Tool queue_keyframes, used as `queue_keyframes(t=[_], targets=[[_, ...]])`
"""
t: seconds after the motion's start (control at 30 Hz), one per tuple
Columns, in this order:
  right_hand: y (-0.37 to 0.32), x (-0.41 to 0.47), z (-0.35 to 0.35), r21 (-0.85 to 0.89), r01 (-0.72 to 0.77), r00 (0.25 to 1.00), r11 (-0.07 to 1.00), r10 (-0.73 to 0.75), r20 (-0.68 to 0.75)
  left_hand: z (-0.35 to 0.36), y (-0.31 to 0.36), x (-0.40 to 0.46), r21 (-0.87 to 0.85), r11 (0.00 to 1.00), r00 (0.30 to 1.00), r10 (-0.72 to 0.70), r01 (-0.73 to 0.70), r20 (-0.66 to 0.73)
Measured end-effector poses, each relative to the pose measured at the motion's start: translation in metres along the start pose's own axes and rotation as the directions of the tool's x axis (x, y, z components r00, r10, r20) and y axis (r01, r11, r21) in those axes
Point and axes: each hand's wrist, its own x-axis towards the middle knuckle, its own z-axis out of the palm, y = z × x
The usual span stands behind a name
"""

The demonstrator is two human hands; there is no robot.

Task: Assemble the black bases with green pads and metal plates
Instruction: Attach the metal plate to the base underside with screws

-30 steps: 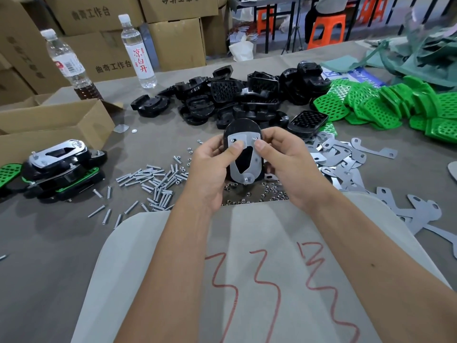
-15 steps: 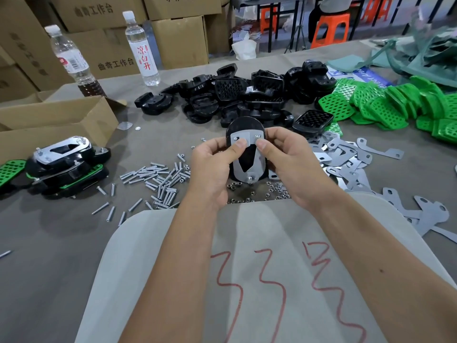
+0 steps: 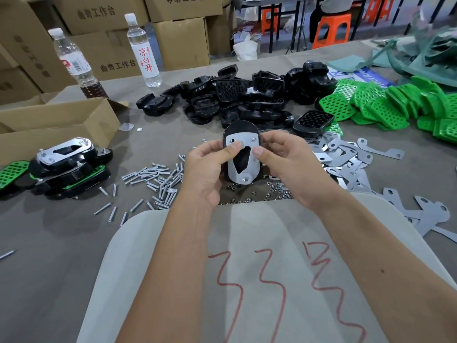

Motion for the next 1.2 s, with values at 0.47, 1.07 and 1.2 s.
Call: queue_keyframes(t=[0.47, 1.07, 1.2], targets=[[0.000, -0.002, 0.002, -0.777, 0.220, 0.970, 0.590, -0.046, 0.239, -0.015, 0.005, 0.003, 0.117, 0.993, 0.977, 0.018, 0.008, -0.212], [-0.005, -0.003, -0.001, -0.372, 0.142, 0.967, 0.917, -0.208, -0.143, 0.004, 0.001, -0.008, 0.278, 0.960, 0.999, -0.023, 0.035, -0.045], [-0.005, -0.004, -0.001, -0.378, 0.203, 0.957, 0.903, -0.265, -0.120, 0.006, 0.000, -0.010, 0.288, 0.958, 1.000, -0.021, 0.015, 0.016]])
